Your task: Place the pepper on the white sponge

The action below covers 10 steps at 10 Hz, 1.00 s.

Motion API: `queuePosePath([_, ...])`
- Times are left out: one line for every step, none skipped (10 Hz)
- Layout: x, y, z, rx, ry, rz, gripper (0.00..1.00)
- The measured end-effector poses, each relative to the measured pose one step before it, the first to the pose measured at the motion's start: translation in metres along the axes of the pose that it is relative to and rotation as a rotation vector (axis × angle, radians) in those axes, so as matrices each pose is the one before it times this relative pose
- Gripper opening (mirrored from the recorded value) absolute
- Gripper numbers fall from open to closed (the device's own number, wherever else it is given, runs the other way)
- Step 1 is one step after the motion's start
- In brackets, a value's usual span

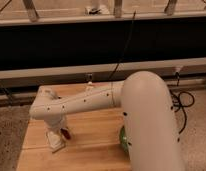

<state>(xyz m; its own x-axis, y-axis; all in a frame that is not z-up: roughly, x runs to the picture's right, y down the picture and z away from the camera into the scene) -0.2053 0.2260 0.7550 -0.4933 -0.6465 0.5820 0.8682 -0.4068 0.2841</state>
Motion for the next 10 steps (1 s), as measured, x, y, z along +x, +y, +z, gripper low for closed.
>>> queuePosePath([-0.00027,-0.00231,0.00022,0.00158,-0.00178,-0.00793,0.05])
queuePosePath([-0.00018,-0.00083,-0.00004,0.00211,-0.00120,-0.00383,0.08])
queuePosePath([-0.00013,-0.00182,0.00049,0.00075,-0.00182,-0.00649,0.11])
queuePosePath([-0.00002,-0.00233,0.00035,0.00103,-0.00154,-0.00715,0.20])
queuePosePath([0.00009,-0.00125,0.00022,0.00076,-0.00114,-0.00473,0.30])
queuePosePath([0.00001,-0.00171,-0.00010,0.00088,-0.00090,-0.00569,0.40])
queuePosePath([0.00005,-0.00095,-0.00033,0.00024,-0.00099,-0.00395,0.50])
queuePosePath([0.00009,-0.00119,-0.00047,0.00082,-0.00079,-0.00402,0.60])
queuePosePath([-0.00020,-0.00093,0.00011,0.00131,-0.00129,-0.00335,0.70])
queuePosePath([0.00007,-0.00090,-0.00010,0.00065,-0.00111,-0.00376,0.78])
